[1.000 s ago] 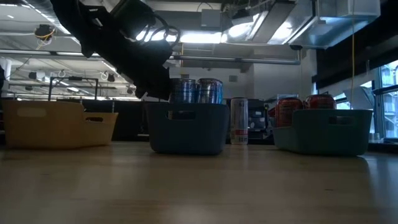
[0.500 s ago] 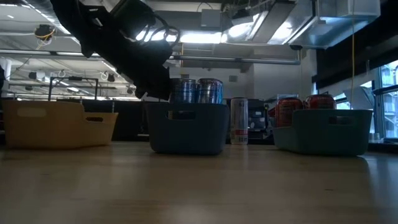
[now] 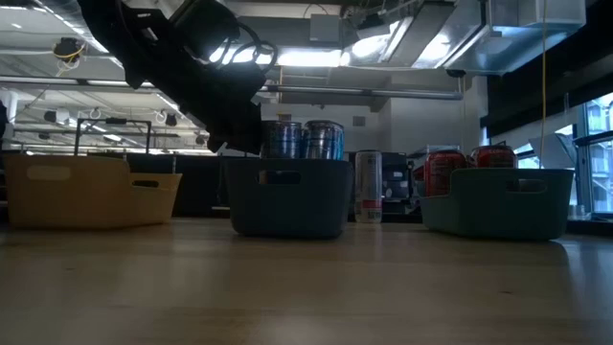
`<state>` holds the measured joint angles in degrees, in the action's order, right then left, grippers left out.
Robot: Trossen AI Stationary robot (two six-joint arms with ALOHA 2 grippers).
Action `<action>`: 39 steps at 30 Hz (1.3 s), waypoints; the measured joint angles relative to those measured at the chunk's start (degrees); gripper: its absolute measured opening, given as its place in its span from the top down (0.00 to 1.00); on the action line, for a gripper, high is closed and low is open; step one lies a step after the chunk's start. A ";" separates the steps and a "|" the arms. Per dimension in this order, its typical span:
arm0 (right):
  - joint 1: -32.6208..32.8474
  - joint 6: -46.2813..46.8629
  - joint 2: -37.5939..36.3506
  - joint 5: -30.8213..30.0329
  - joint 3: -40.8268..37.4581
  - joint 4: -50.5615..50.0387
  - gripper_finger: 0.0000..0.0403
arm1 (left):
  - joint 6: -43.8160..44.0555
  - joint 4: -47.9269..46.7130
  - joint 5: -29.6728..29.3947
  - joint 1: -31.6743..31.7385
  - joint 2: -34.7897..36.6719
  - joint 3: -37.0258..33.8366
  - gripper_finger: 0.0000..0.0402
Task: Sort soda cans
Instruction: Put the red soda can into green bin
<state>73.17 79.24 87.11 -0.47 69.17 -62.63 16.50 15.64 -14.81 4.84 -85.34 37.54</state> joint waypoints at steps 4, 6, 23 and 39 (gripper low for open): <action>0.00 0.00 0.28 0.16 0.00 0.10 0.02 | 0.06 0.02 0.00 0.00 0.00 0.00 1.00; 0.00 0.01 0.62 1.12 0.00 0.59 0.02 | 0.12 0.02 0.00 -0.02 0.00 0.00 1.00; -0.03 -0.12 1.31 3.72 0.00 2.67 0.02 | 0.67 0.04 0.00 0.00 0.00 0.00 1.00; 0.00 0.21 4.90 5.53 0.55 3.97 0.02 | 0.96 0.04 0.00 0.00 0.00 0.00 1.00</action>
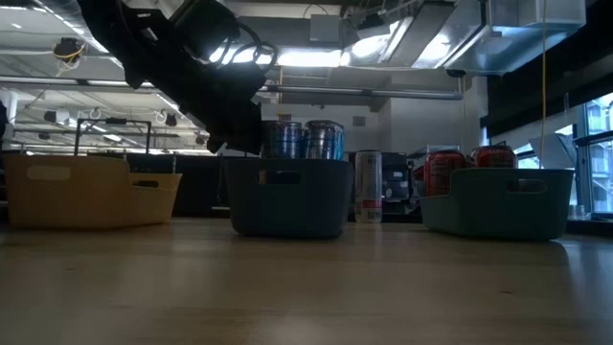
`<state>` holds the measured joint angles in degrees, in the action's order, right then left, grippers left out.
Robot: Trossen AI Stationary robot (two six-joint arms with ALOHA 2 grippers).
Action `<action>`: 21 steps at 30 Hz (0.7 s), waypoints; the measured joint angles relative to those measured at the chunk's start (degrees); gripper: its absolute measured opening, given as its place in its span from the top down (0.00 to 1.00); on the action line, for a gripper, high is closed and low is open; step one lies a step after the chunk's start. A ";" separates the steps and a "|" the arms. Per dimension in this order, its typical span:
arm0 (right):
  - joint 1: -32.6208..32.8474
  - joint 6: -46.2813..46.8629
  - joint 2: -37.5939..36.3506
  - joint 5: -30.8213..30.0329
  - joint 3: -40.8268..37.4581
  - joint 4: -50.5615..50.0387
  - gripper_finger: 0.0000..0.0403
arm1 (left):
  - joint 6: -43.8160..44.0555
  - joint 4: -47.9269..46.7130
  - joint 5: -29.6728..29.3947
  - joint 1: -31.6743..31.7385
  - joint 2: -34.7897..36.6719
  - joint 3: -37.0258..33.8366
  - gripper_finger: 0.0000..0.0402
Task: Sort soda cans
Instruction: Put the red soda can into green bin
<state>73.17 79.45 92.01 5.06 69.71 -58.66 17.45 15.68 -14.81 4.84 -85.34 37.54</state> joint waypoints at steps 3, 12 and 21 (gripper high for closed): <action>0.00 -0.08 0.02 0.02 -0.02 -0.10 0.02 | 0.09 0.00 0.00 0.00 0.00 0.00 1.00; 2.15 2.49 0.09 -1.77 -0.15 0.77 0.12 | 0.09 0.00 0.00 -0.02 0.00 0.00 1.00; 2.56 3.62 0.07 -2.45 -0.39 1.51 0.25 | -0.11 0.00 0.00 -0.04 0.00 0.00 1.00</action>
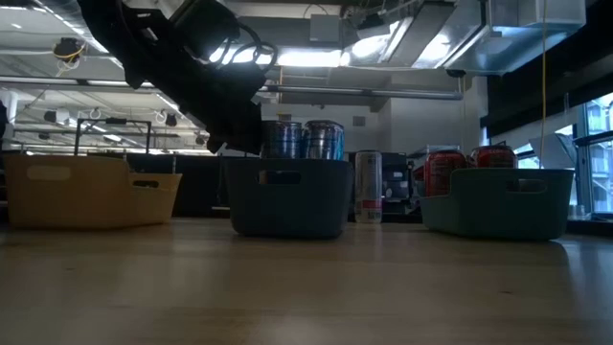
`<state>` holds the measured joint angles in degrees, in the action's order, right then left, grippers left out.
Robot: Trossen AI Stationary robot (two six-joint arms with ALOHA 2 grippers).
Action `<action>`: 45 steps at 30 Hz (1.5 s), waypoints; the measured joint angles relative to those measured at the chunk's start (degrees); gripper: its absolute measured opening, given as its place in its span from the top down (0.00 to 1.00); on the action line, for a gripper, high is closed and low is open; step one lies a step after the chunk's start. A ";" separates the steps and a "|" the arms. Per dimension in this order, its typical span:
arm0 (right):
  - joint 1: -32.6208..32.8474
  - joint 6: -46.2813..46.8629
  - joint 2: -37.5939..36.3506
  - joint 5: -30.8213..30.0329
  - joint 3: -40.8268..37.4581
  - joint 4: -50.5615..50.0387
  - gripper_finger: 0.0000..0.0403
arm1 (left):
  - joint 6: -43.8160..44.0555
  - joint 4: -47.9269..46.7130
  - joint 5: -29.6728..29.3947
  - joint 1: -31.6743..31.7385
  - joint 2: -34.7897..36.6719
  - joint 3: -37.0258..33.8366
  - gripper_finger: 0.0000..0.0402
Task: Sort soda cans
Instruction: Put the red soda can into green bin
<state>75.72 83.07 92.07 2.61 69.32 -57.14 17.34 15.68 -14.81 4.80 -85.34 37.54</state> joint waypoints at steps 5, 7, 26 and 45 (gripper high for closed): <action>0.00 -0.23 0.24 -0.15 -0.04 0.00 0.25 | 0.02 0.00 0.00 -0.23 0.00 0.00 1.00; 0.04 -0.15 0.60 -0.23 -0.01 -0.04 0.25 | 0.02 0.02 0.00 -0.31 0.00 0.00 1.00; 0.02 1.01 0.68 -0.72 -0.03 -0.23 0.22 | 0.22 0.00 0.00 -0.33 0.00 0.00 1.00; -0.02 3.23 2.29 -1.07 0.28 -2.42 0.21 | 0.07 -0.04 0.02 -0.74 0.00 0.00 1.00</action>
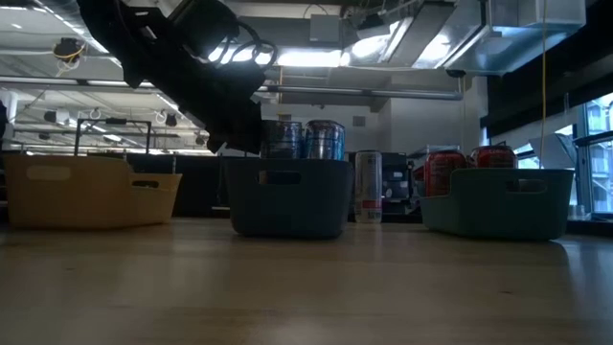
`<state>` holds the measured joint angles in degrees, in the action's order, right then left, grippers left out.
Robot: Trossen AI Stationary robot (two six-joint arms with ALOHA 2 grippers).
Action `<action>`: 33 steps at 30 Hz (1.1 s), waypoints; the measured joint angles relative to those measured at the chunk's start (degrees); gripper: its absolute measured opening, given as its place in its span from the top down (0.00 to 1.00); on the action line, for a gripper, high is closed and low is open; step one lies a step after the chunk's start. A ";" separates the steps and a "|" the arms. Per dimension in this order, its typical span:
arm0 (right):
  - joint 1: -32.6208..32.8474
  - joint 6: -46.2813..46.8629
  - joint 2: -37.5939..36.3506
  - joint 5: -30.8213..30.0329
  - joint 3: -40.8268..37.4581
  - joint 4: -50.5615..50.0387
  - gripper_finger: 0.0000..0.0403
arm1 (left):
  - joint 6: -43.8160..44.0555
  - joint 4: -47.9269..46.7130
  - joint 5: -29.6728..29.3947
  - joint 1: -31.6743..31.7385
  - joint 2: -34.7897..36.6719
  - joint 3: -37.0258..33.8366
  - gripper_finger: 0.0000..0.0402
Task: Sort soda cans
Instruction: Put the red soda can into green bin
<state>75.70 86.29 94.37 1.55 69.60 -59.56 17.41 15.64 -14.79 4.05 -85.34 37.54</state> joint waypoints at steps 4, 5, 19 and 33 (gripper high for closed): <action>0.00 -0.08 0.00 -0.03 0.11 -0.08 0.22 | -0.10 0.00 0.00 0.00 0.00 0.00 1.00; 0.00 -0.08 0.02 0.04 0.15 -0.16 0.22 | -0.15 0.00 0.00 0.00 0.00 0.00 1.00; -1.02 1.29 0.73 -2.48 4.61 -4.40 0.36 | -0.22 0.02 0.00 0.00 0.00 0.00 1.00; -7.30 0.39 0.83 -12.70 5.66 -6.75 0.35 | 0.35 0.04 0.00 0.00 0.00 0.00 1.00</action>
<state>68.40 86.68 95.20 -11.16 75.26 -66.31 17.76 15.68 -14.79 4.05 -85.34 37.54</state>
